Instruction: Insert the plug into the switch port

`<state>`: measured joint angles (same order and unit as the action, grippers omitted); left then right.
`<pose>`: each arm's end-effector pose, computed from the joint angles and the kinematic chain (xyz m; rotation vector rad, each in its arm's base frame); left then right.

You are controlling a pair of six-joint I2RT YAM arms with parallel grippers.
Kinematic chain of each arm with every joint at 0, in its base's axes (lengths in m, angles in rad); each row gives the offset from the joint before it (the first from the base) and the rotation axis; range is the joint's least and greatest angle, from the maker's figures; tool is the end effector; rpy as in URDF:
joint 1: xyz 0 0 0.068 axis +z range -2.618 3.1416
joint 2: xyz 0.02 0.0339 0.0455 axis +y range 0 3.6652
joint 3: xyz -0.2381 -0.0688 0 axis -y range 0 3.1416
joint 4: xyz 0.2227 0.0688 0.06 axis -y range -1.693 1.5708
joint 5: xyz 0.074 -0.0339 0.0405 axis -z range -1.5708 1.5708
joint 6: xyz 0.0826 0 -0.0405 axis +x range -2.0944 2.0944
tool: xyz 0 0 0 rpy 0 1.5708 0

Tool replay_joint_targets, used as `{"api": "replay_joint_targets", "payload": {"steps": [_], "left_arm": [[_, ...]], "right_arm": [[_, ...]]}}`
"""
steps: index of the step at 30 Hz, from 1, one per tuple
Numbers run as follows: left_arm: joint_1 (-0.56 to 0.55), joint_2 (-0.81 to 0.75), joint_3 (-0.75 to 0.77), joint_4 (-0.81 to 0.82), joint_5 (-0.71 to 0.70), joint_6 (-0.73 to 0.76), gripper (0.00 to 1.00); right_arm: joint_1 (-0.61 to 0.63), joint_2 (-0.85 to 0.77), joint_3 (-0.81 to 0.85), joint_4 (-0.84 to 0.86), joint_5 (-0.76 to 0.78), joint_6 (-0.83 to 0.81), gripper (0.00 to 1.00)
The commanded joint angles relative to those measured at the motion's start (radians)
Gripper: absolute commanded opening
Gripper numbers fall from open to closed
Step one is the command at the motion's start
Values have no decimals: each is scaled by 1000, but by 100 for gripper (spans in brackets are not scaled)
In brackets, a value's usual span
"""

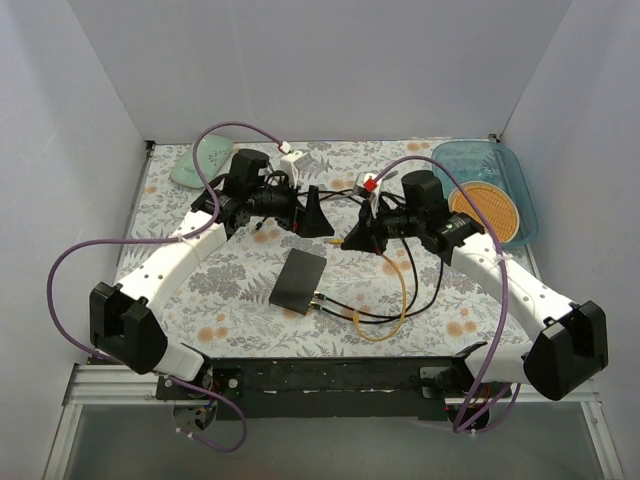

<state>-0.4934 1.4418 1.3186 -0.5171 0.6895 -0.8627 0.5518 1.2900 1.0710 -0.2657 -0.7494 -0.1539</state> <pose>0.2642 -0.2017 0.2995 -0.0156 2.4701 -1.4453 0.2289 0.2070 0.2898 -1.1405 1.7185 1.0130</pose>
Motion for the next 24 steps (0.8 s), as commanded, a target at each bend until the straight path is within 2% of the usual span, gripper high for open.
{"api": "replay_joint_targets", "payload": {"steps": [1, 7, 9, 13, 15, 24], "left_arm": [[-4, -64, -30, 61, 73, -19, 98], [-4, -78, -38, 83, 42, -39, 98], [-2, -87, -45, 98, 47, -47, 98], [-2, -112, -59, 126, 65, -64, 98], [-1, -123, -65, 150, 94, -78, 98], [-1, -94, -76, 216, 313, -121, 97]], "right_arm": [[0, -83, -28, 75, 100, 19, 1], [2, -113, -60, 100, 134, -65, 1], [10, -155, -117, 190, 154, -91, 1], [52, -343, -335, 423, 255, -145, 1], [62, -395, -387, 512, 288, -168, 1], [108, -541, -516, 625, 341, -263, 1]]}}
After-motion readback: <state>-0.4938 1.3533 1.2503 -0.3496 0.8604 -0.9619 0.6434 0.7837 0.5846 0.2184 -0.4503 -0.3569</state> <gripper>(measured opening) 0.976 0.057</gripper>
